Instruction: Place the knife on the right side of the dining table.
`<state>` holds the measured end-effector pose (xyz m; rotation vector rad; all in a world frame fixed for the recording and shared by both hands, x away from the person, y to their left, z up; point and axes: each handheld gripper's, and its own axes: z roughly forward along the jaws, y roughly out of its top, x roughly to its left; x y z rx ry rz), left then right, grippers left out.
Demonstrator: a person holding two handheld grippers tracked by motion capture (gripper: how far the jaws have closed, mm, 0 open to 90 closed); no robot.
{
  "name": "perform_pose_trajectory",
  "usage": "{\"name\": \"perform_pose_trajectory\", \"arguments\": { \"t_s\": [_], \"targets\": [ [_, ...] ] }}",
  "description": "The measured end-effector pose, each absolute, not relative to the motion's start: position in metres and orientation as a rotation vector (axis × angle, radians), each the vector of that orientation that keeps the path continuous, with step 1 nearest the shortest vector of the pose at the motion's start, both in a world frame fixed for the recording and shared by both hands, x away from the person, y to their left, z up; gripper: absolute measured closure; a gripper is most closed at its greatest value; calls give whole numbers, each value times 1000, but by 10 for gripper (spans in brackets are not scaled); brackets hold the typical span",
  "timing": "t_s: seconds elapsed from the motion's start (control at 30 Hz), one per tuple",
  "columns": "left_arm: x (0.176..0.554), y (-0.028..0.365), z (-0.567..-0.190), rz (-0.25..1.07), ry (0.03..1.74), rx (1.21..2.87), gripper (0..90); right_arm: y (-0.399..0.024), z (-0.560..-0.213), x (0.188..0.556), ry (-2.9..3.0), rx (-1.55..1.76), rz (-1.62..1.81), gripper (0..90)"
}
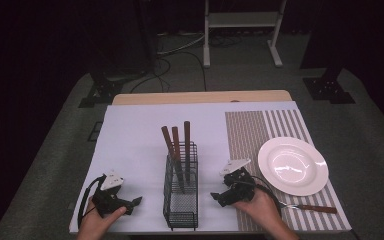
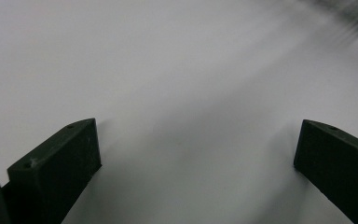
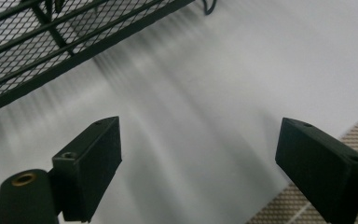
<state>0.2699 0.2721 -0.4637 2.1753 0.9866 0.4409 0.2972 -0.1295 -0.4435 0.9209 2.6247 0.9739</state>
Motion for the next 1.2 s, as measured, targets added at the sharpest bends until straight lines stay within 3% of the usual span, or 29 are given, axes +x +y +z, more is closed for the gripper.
{"name": "perform_pose_trajectory", "arguments": {
  "t_s": [1.2],
  "targets": [
    [270, 272, -464, 442, 990, 2170, 0, -141, -392, 326, 2518, 906, 1169, 134]
  ]
}}
